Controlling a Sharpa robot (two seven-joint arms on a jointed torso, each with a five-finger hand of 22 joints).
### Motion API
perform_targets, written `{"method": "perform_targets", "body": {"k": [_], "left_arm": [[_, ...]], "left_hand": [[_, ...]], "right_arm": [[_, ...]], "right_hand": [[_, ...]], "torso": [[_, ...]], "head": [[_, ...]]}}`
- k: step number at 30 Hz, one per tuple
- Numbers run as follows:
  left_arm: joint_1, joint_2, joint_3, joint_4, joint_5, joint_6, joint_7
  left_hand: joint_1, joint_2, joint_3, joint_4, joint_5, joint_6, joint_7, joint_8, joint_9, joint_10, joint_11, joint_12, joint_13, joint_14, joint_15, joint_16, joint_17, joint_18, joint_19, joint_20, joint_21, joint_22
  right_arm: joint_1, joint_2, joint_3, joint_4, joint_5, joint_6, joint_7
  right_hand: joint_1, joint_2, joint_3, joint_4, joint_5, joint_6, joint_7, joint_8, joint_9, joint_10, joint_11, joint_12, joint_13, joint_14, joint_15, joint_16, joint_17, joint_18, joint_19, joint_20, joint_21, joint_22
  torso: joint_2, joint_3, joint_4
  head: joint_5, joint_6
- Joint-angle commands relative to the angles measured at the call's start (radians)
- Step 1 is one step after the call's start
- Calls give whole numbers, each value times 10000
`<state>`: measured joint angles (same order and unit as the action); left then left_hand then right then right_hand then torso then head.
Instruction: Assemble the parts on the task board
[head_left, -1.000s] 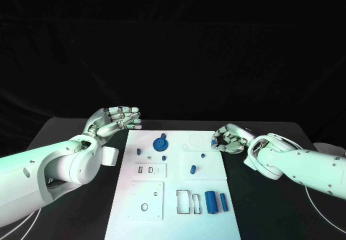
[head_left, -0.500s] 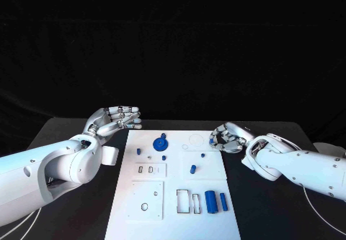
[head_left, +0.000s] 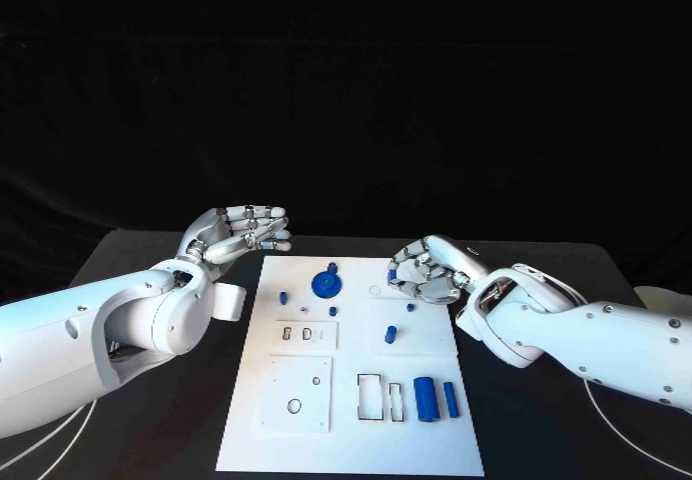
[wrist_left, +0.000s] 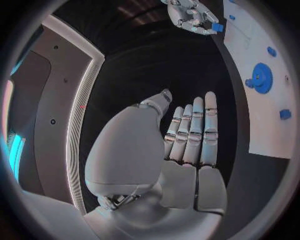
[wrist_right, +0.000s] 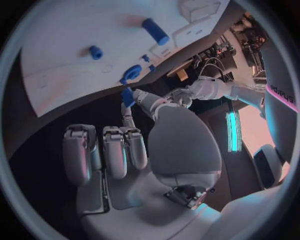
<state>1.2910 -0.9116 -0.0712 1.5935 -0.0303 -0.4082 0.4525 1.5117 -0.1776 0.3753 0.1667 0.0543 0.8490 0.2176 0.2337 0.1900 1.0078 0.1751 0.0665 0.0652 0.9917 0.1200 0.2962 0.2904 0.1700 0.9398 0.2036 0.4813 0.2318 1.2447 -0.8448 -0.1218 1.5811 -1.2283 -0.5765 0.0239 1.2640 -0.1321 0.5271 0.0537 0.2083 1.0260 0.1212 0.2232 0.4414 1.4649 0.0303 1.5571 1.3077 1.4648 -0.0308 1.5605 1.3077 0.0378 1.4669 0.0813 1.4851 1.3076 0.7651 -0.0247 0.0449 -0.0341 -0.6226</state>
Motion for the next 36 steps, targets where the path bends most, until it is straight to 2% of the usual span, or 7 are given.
{"method": "perform_targets", "body": {"k": [1, 6, 13, 16, 22, 24, 36], "left_arm": [[-1, 106, -5, -100, 22, 215, 39], [-7, 213, -14, -238, 50, 210, 41], [-9, 313, -19, -351, 65, 201, 35], [-9, 344, -20, -371, 69, 204, 33], [-9, 402, -21, -392, 72, 209, 27], [-8, 411, -21, -395, 72, 206, 26], [-7, 437, -20, -389, 73, 214, 22]], "left_hand": [[-93, 44, 15, -45, -32, 46, -20, -34, -4, 27, -33, 0, 0, -42, 18, -56, 13, 59, -66, 19, 34, 11], [-101, 49, 20, -44, -32, 55, -22, -30, -2, 38, -36, 4, 1, -39, 17, -56, 17, 61, -71, 20, 38, 13], [-109, 54, 25, -44, -33, 66, -24, -25, 0, 51, -39, 9, 3, -37, 16, -57, 21, 62, -76, 22, 42, 14], [-109, 54, 25, -44, -33, 66, -24, -25, 0, 51, -39, 9, 3, -37, 16, -57, 21, 62, -76, 22, 42, 14], [-109, 54, 25, -44, -33, 66, -24, -25, 0, 51, -39, 9, 3, -37, 16, -57, 21, 62, -76, 22, 42, 14], [-116, 56, 30, -45, -33, 77, -27, -21, 2, 65, -42, 14, 5, -37, 15, -59, 24, 63, -82, 23, 45, 16], [-116, 56, 30, -45, -33, 77, -27, -21, 2, 65, -42, 14, 5, -37, 15, -59, 24, 63, -82, 23, 45, 16]], "right_arm": [[-14, 419, -17, 236, -843, 87, -945], [-36, 1100, -50, 284, -1281, 353, -1398], [-180, 1904, -115, 21, -1827, 710, -1789], [-266, 2184, -146, -140, -2039, 834, -1884], [-472, 2593, -201, -411, -2365, 1078, -2041], [-542, 2697, -212, -484, -2451, 1135, -2080], [-794, 3047, -268, -771, -2810, 1447, -2234]], "right_hand": [[-67, 75, 13, 50, -61, 160, -184, 136, 231, 957, -54, -9, 2492, 1011, -82, 51, 2396, -124, 425, -98, 38, 1868], [-74, 82, 16, 54, -66, 151, -183, 134, 233, 952, -54, -17, 2484, 1009, -82, 49, 2385, -121, 417, -99, 27, 1858], [-86, 89, 18, 60, -69, 137, -180, 130, 233, 954, -52, -14, 2488, 1008, -82, 47, 2378, -121, 417, -100, 27, 1859], [-113, 88, 16, 72, -71, 115, -174, 124, 235, 947, -48, -24, 2478, 1006, -81, 45, 2370, -118, 409, -101, 16, 1850], [-187, 73, -5, 104, -116, 81, -163, 118, 243, 944, -39, -28, 2475, 1006, -75, 46, 2372, -119, 410, -101, 15, 1851], [-210, 65, -13, 112, -129, 72, -161, 118, 245, 938, -37, -38, 2466, 1007, -73, 46, 2375, -119, 411, -101, 16, 1853], [-230, 55, -20, 119, -137, 66, -159, 117, 248, 936, -34, -41, 2463, 1006, -72, 45, 2369, -116, 402, -101, 3, 1842]], "torso": [[-76, -16, -7], [-135, -48, 0], [-183, -98, 9], [-167, -91, 3], [-163, -95, 40], [-153, -74, 17], [-143, -60, 7]], "head": [[179, -111], [302, -213], [379, -318], [407, -310], [454, -360], [480, -356], [565, -443]]}}
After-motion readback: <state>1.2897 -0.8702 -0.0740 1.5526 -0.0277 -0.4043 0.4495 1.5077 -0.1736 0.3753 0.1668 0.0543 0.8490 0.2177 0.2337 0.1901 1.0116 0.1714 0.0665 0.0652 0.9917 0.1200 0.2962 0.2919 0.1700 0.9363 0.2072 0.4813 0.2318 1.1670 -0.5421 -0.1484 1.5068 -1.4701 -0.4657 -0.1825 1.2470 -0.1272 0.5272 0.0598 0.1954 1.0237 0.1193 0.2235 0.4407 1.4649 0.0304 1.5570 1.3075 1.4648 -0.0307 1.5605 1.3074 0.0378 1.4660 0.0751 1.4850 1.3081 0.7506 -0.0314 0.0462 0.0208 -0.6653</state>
